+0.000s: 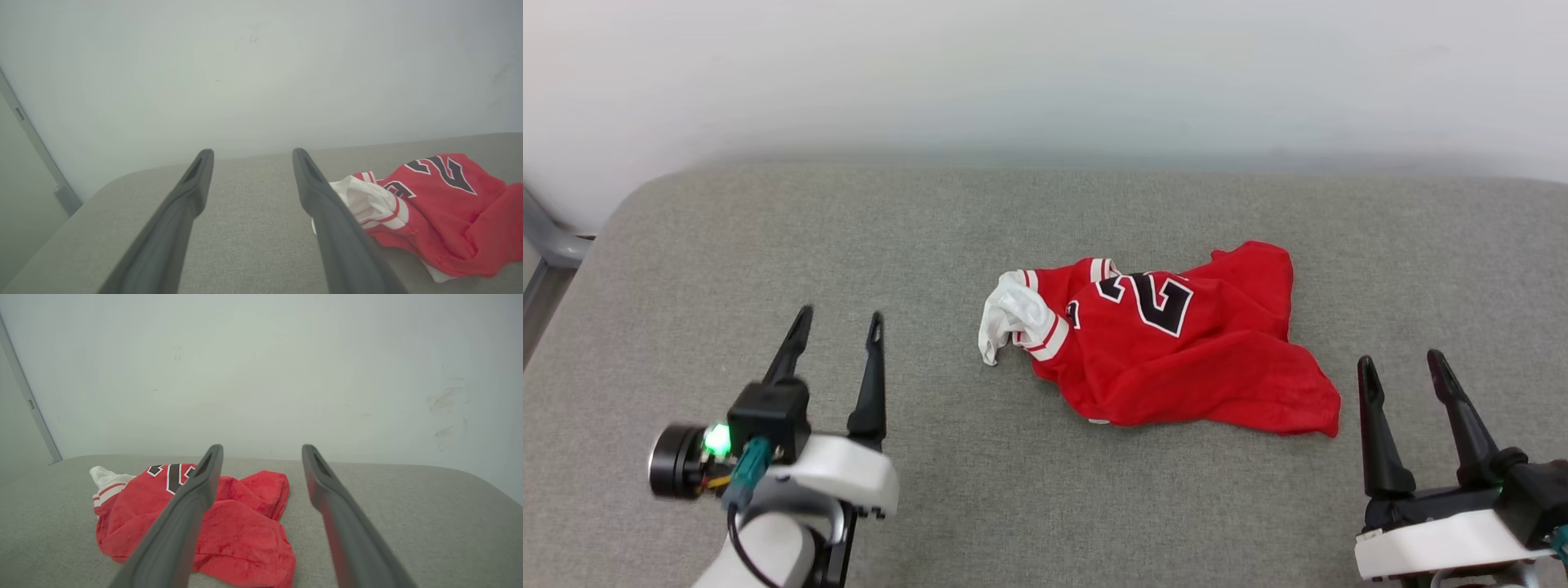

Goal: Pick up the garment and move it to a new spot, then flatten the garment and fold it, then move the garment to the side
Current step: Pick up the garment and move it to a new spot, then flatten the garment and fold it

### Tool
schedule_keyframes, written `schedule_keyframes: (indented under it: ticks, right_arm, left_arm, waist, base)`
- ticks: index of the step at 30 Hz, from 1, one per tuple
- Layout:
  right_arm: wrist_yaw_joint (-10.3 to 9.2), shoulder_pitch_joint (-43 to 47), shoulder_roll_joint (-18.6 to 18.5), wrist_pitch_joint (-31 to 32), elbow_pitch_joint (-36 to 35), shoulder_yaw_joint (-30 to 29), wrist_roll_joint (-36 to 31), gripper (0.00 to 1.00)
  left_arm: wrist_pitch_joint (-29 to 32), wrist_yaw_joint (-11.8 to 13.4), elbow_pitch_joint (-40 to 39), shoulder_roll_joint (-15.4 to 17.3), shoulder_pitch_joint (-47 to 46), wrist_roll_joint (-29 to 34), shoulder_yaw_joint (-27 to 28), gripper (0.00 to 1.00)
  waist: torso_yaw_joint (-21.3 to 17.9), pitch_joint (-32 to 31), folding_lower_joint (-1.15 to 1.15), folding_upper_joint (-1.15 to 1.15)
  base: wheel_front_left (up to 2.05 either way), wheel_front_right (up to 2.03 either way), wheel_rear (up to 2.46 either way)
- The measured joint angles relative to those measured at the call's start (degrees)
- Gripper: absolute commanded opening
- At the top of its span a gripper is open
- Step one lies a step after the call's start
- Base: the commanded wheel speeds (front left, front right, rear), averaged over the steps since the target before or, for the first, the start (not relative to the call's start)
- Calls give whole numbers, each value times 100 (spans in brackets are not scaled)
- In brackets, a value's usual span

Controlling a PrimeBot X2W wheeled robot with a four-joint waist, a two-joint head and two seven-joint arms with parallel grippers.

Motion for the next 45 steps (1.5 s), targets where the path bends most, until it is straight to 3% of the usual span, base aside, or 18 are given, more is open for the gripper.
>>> schedule_keyframes:
  ticks: [5,22,34,45]
  right_arm:
    - [0,115,0,0,109,41,75,100]
    - [0,404,1,0,417,155,316,100]
    - [0,451,0,0,544,187,371,100]
    - [0,458,0,0,592,188,388,100]
  left_arm:
    - [0,-123,-204,-337,715,402,610,100]
    - [0,-1072,-82,-1382,1722,1454,1847,100]
    - [0,-1515,13,-1774,1812,1879,2324,100]
    - [0,-1767,57,-1972,1821,2108,2580,100]
  waist:
    - [15,-138,0,0]
    - [-25,-360,0,0]
    - [-16,-379,0,0]
    - [22,-367,1,0]
  base:
    - [0,0,0]
    - [0,0,0]
    - [0,0,0]
    - [0,0,0]
